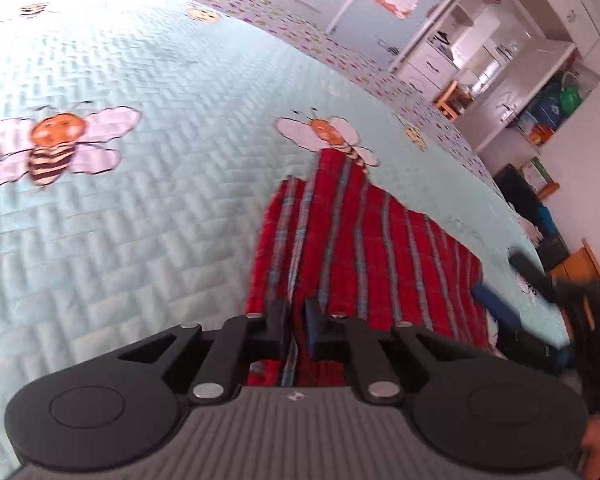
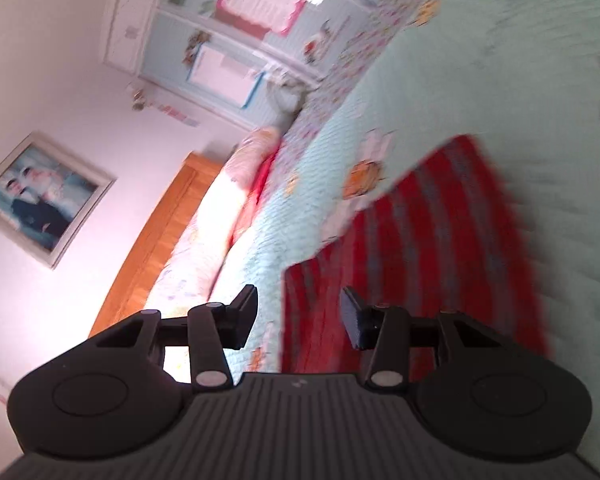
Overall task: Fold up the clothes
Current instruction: 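Open both grippers and release the folded shirt rectangle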
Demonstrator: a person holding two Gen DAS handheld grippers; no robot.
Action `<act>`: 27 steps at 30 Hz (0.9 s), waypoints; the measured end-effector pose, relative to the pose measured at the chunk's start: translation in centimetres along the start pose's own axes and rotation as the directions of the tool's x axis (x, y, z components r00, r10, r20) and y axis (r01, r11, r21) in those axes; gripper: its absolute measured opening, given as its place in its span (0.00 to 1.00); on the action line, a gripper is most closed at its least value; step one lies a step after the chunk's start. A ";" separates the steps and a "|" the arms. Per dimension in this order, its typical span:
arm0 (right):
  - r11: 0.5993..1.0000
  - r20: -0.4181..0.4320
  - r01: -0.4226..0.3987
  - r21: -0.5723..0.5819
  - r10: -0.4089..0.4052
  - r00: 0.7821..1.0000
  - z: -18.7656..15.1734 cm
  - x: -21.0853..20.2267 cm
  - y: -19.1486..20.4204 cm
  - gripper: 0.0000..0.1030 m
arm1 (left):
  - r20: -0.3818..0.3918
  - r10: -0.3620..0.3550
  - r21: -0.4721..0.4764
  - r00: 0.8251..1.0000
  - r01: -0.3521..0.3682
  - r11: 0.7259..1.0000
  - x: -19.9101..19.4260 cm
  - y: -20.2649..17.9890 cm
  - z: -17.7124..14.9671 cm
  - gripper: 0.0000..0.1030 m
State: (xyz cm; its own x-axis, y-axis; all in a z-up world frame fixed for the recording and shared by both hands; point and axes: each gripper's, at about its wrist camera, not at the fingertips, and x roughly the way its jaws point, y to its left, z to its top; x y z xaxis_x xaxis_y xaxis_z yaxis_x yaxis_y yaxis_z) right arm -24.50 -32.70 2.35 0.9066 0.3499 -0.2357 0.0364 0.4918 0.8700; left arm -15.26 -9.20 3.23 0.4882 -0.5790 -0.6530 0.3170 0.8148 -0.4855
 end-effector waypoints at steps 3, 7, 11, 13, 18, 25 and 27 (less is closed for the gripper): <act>0.998 -0.069 -0.048 -0.034 0.045 0.997 0.9 4.0 1.1 0.46 | -0.001 0.015 0.007 1.000 -0.014 1.000 0.0 0.1 -0.6 0.08; 0.998 -0.180 -0.032 -0.050 0.023 0.983 0.7 10.2 1.3 0.45 | 0.000 0.018 0.007 1.000 -0.018 1.000 -0.2 0.5 -0.7 0.08; 0.991 -0.282 0.057 -0.118 -0.089 0.955 -1.1 16.0 0.7 0.00 | 0.003 0.037 -0.011 0.999 -0.037 0.999 -0.3 1.4 -1.2 0.10; 0.985 -0.293 0.074 -0.159 -0.118 0.949 -1.5 17.2 0.9 0.00 | 0.009 0.055 -0.006 0.998 -0.055 0.998 -0.5 1.2 -1.3 0.10; 0.989 -0.286 0.066 -0.129 -0.101 0.953 -0.8 16.2 1.5 0.02 | 0.024 0.104 -0.065 0.994 -0.102 0.993 -2.0 1.6 -1.2 0.18; 0.991 -0.099 -0.035 -0.131 0.022 0.995 0.6 4.6 5.9 0.34 | 0.134 0.074 0.060 0.988 -0.083 0.995 -6.7 -2.2 -0.8 0.26; 0.998 -0.025 -0.048 -0.041 0.047 0.999 0.4 0.2 4.4 0.34 | 0.128 -0.024 0.117 0.992 0.009 0.993 -6.3 -4.3 -0.4 0.39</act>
State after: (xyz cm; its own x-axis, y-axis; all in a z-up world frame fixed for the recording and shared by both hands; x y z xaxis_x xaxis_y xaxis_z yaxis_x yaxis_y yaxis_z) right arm -23.98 -30.77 6.31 0.8965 0.3928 -0.2050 -0.0249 0.5067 0.8618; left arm -20.07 -9.03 9.19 0.5802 -0.5898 -0.5617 0.4144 0.8075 -0.4198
